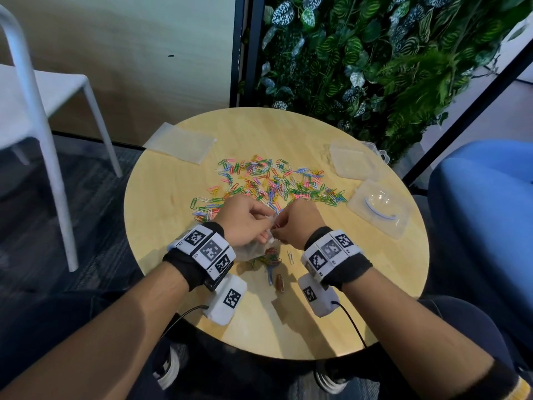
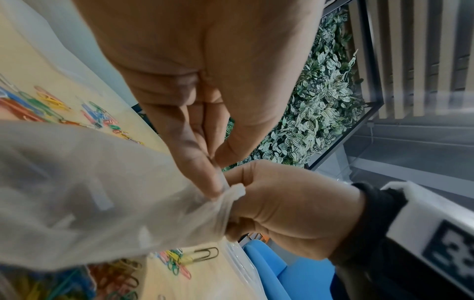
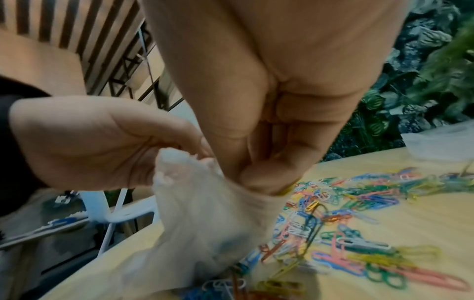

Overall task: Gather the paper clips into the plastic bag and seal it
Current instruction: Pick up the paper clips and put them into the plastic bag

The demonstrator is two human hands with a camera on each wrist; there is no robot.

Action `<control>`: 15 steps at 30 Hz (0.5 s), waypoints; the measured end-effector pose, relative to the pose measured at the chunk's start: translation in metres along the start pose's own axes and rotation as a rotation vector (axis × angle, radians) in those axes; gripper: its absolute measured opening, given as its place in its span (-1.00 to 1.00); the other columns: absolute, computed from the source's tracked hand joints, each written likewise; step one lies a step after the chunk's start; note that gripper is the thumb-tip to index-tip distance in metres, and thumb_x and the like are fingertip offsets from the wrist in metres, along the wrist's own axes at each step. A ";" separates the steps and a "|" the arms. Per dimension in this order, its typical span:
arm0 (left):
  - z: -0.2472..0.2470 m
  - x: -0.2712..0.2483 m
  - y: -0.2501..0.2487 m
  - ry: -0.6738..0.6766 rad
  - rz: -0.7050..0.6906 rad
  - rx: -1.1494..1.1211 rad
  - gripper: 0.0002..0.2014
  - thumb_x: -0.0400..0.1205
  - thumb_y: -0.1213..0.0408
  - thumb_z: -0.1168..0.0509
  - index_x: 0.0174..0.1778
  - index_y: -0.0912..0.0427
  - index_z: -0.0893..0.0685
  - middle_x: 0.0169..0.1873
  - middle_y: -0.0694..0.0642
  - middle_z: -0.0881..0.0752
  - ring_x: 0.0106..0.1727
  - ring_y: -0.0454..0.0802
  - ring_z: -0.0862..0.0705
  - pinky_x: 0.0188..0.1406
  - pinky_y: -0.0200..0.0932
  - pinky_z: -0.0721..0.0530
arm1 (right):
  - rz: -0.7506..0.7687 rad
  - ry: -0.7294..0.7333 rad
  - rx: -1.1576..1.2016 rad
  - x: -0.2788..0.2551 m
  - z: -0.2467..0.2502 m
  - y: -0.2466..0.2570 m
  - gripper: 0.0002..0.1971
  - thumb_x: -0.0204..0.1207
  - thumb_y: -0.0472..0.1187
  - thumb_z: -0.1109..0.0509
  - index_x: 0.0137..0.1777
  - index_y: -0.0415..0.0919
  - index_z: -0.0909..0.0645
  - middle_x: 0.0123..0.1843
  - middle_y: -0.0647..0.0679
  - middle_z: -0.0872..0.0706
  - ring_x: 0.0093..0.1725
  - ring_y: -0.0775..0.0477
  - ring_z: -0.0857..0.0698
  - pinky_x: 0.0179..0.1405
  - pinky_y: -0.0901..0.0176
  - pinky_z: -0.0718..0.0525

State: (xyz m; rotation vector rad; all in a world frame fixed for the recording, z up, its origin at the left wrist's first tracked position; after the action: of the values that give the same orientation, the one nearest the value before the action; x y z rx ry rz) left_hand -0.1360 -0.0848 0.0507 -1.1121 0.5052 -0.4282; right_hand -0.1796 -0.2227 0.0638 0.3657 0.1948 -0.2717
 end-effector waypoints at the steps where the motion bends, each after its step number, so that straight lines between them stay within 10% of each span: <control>1: -0.001 0.000 0.000 0.006 0.001 -0.004 -0.81 0.61 0.50 -0.35 0.12 0.32 -0.76 -0.30 0.31 -0.82 -0.31 0.15 -0.83 -0.14 -0.02 -0.84 | 0.021 0.001 -0.047 0.000 -0.002 0.000 -0.70 0.48 -0.21 -0.44 -0.51 -0.08 -0.66 -0.57 0.07 -0.54 -0.54 0.08 -0.45 -0.34 0.26 -0.47; 8: 0.001 0.001 0.003 -0.001 0.003 -0.004 -0.81 0.62 0.49 -0.36 0.12 0.29 -0.77 -0.35 0.27 -0.82 -0.32 0.14 -0.84 -0.26 -0.14 -0.82 | 0.161 0.204 -0.006 -0.005 0.001 -0.005 -0.74 0.61 -0.22 -0.25 -0.25 -0.13 -0.71 -0.45 0.07 -0.52 -0.47 0.08 -0.41 -0.48 0.31 -0.33; 12: -0.001 0.000 0.003 -0.014 0.009 -0.002 -0.79 0.61 0.49 -0.35 0.14 0.30 -0.76 -0.43 0.18 -0.80 -0.35 0.08 -0.83 -0.32 -0.21 -0.80 | 0.227 0.043 0.128 -0.008 0.011 -0.011 -0.74 0.46 -0.41 -0.38 -0.12 -0.10 -0.85 -0.34 0.14 -0.73 -0.43 0.32 -0.60 -0.42 0.62 -0.42; 15: 0.003 0.001 0.002 -0.046 0.007 0.007 -0.80 0.60 0.47 -0.36 0.11 0.25 -0.77 -0.43 0.15 -0.81 -0.39 0.01 -0.82 -0.28 -0.23 -0.80 | 0.204 0.064 0.407 -0.010 0.015 -0.015 -0.83 0.46 -0.42 -0.46 -0.11 -0.19 -0.85 -0.36 0.06 -0.78 -0.40 0.24 -0.67 -0.31 0.50 -0.62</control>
State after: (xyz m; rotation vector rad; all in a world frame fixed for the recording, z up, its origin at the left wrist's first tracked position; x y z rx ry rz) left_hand -0.1337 -0.0825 0.0495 -1.1106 0.4667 -0.3976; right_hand -0.1914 -0.2398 0.0749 0.7937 0.1628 -0.0958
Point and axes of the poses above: each hand's wrist, its own x-axis towards the middle knuckle, its own z-axis out of the back of the hand, y = z × x, the point moved 1 cm from there along x, towards the middle knuckle
